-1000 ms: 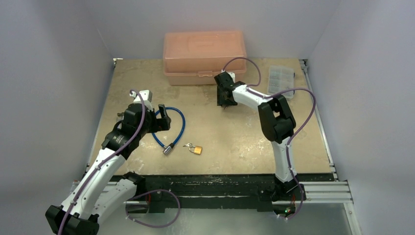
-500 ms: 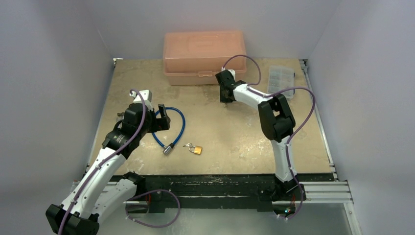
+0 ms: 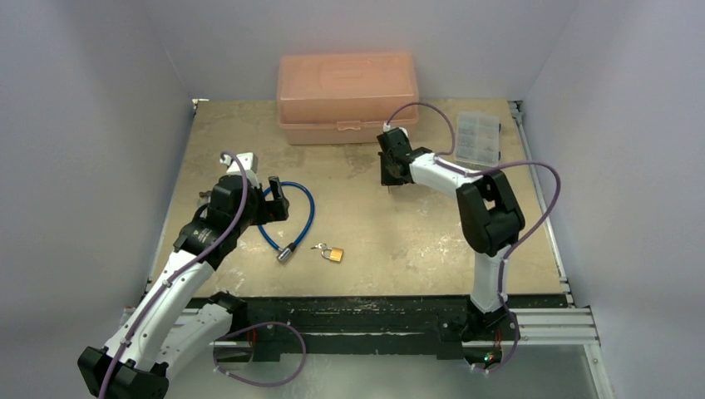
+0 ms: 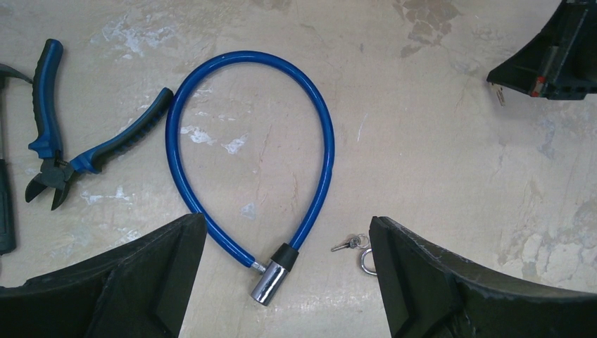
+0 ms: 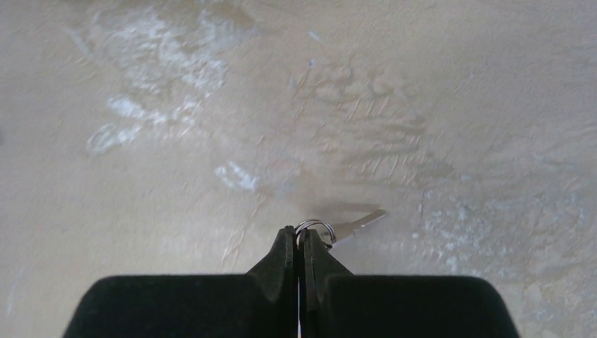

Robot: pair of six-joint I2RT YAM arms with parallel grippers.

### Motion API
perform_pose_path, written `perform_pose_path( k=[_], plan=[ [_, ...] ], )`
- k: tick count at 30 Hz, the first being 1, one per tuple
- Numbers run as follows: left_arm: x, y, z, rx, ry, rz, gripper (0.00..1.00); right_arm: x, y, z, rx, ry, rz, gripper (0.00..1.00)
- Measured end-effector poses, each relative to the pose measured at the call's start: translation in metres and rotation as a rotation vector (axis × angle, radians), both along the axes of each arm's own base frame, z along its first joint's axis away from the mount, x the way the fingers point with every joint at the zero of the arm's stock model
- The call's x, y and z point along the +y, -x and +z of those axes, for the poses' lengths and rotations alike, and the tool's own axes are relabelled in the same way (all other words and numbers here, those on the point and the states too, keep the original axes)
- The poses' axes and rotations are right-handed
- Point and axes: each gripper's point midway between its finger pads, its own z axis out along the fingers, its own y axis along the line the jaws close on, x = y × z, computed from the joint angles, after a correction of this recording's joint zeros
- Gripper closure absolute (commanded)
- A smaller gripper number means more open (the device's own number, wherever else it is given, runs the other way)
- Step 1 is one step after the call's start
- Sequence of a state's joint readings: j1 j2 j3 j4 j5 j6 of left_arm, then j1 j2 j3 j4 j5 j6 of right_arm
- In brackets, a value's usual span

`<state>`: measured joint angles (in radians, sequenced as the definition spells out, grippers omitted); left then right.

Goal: Unlock with the key

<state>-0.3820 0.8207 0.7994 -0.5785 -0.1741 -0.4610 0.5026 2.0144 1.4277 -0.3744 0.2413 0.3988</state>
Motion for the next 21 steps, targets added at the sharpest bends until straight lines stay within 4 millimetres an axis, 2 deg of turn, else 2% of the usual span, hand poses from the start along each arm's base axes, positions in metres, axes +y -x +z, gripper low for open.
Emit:
perform_pose_path(
  k=[7,12,18,21],
  plan=[
    [0.0,0.001,0.003,-0.01,0.005,-0.002,0.08,0.012,0.027,0.043,-0.053,-0.151,0.081,1.0],
    [-0.002,0.004,0.011,-0.041,0.026,-0.015,0.08,0.031,0.051,0.066,-0.071,-0.285,0.175,1.0],
    [-0.012,0.007,0.031,-0.108,0.092,-0.064,0.08,0.054,0.09,0.082,-0.038,-0.421,0.294,1.0],
    [-0.02,0.01,0.046,-0.167,0.157,-0.09,0.07,0.067,0.107,0.104,-0.047,-0.491,0.363,1.0]
  ],
)
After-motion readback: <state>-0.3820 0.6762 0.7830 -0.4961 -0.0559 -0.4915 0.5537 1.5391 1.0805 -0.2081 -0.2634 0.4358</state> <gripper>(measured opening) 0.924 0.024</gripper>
